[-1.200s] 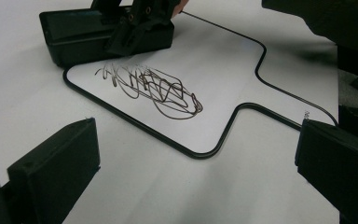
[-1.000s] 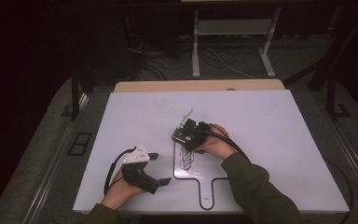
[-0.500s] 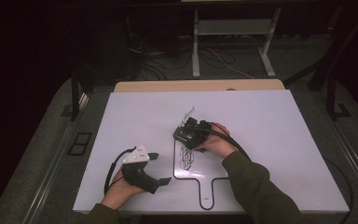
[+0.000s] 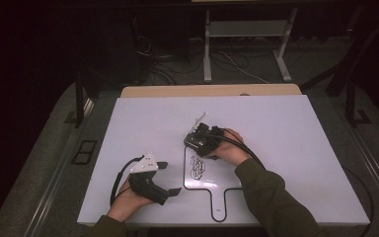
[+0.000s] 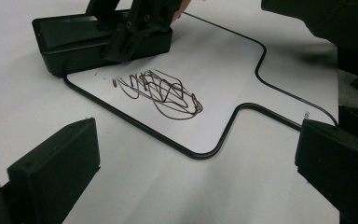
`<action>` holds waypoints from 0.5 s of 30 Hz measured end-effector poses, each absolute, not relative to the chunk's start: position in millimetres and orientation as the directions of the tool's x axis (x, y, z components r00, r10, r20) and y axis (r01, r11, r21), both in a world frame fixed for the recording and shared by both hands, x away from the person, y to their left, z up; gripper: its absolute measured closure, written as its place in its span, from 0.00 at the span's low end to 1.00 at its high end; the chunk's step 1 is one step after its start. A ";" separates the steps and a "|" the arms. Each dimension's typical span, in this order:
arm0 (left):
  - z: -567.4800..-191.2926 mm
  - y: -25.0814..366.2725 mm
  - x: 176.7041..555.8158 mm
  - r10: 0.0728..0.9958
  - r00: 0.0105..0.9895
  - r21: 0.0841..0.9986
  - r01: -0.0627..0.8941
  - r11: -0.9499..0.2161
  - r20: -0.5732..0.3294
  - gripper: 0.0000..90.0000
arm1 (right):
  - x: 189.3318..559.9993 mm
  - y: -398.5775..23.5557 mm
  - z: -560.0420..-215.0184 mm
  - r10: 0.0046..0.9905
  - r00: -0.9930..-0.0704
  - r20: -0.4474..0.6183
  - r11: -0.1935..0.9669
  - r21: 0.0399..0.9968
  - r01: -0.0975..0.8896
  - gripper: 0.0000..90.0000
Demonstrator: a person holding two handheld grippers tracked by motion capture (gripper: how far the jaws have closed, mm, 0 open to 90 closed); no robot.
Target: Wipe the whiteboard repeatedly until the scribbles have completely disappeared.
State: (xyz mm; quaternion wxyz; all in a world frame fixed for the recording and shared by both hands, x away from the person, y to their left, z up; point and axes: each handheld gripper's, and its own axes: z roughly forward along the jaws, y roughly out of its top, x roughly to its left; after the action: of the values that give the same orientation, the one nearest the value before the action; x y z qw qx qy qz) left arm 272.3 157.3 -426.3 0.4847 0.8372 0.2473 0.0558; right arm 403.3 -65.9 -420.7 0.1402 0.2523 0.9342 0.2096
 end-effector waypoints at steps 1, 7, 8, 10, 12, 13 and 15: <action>-426.4 157.3 272.4 0.467 0.872 0.839 0.359 -0.409 -0.146 0.00 | 403.5 -65.4 -420.7 0.528 -0.834 -0.159 0.787 0.462 0.410 0.43; -426.3 156.4 272.5 0.465 0.874 0.839 0.356 -0.412 -0.143 0.00 | 393.7 -56.1 -420.0 0.495 -0.853 -0.167 0.805 0.458 0.377 0.43; -426.3 156.2 272.3 0.465 0.874 0.839 0.356 -0.412 -0.143 0.00 | 393.8 -55.2 -420.0 0.490 -0.855 -0.171 0.808 0.456 0.372 0.43; -426.3 156.2 272.2 0.465 0.873 0.839 0.357 -0.411 -0.144 0.00 | 396.3 -54.7 -420.1 0.499 -0.849 -0.176 0.805 0.456 0.379 0.43; -426.2 156.5 272.0 0.466 0.873 0.839 0.357 -0.410 -0.144 0.00 | 400.8 -55.2 -420.1 0.513 -0.836 -0.193 0.803 0.451 0.389 0.43; -426.1 156.7 272.0 0.467 0.873 0.839 0.358 -0.410 -0.145 0.00 | 403.0 -55.8 -420.0 0.519 -0.833 -0.192 0.801 0.449 0.396 0.43; -426.3 157.3 272.2 0.467 0.872 0.839 0.360 -0.408 -0.147 0.00 | 402.6 -55.3 -420.2 0.520 -0.832 -0.194 0.801 0.450 0.395 0.43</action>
State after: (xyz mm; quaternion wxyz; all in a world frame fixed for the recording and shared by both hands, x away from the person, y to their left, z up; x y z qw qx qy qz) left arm 272.2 157.3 -426.3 0.4847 0.8372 0.2471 0.0554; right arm 402.6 -55.3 -420.2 0.1560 0.2445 0.9360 0.1995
